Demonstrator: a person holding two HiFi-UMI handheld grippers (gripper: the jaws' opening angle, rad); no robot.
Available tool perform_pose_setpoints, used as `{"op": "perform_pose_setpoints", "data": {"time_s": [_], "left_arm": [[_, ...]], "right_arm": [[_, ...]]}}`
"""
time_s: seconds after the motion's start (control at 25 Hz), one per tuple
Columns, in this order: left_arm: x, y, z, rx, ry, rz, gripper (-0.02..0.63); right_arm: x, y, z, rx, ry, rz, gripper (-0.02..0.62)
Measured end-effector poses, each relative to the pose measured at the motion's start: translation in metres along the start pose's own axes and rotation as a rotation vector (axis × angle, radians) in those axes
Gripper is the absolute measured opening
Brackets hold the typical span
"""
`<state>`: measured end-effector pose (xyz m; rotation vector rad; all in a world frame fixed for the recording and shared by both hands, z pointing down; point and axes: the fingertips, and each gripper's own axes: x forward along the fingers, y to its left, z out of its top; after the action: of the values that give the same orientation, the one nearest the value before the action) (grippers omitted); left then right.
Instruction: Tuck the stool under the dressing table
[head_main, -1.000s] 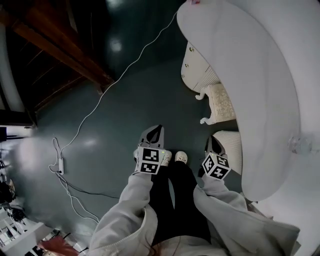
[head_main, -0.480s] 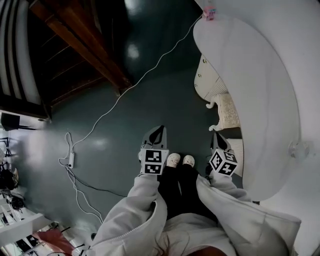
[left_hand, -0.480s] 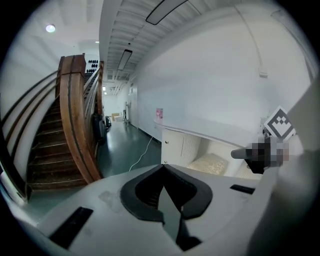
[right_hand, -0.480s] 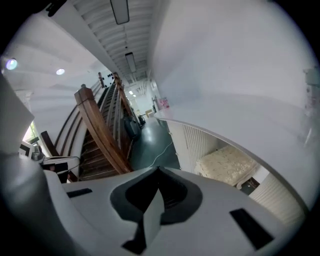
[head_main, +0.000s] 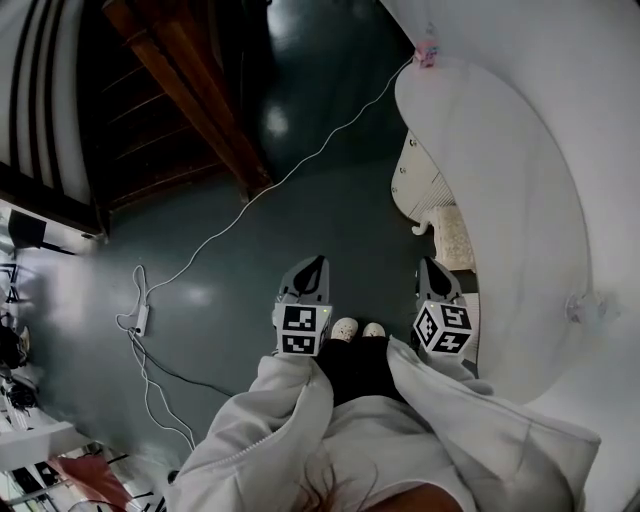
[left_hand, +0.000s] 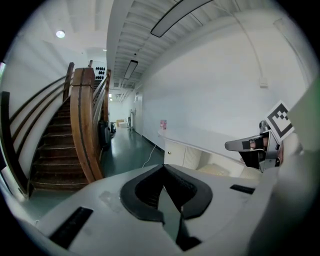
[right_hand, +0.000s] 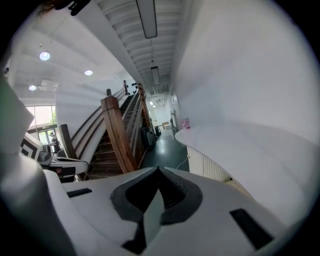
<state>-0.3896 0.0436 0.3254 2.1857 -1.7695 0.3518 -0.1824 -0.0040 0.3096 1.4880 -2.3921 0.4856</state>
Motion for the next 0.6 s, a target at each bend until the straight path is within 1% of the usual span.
{"op": "perform_pose_setpoints", "data": {"time_s": [0.12, 0.32, 0.48, 0.6], "left_arm": [[-0.009, 0.0, 0.014, 0.007, -0.043, -0.002, 0.014], [-0.029, -0.005, 0.052, 0.033, -0.138, -0.03, 0.014], [-0.045, -0.009, 0.082, 0.027, -0.195, -0.037, 0.014], [-0.051, -0.011, 0.097, 0.013, -0.221, -0.05, 0.014]], "right_arm": [[-0.01, 0.014, 0.022, -0.034, -0.048, 0.025, 0.051], [-0.036, 0.04, 0.06, -0.02, -0.129, 0.063, 0.051], [-0.059, 0.052, 0.092, -0.034, -0.193, 0.082, 0.051], [-0.073, 0.052, 0.108, -0.066, -0.223, 0.079, 0.051]]}}
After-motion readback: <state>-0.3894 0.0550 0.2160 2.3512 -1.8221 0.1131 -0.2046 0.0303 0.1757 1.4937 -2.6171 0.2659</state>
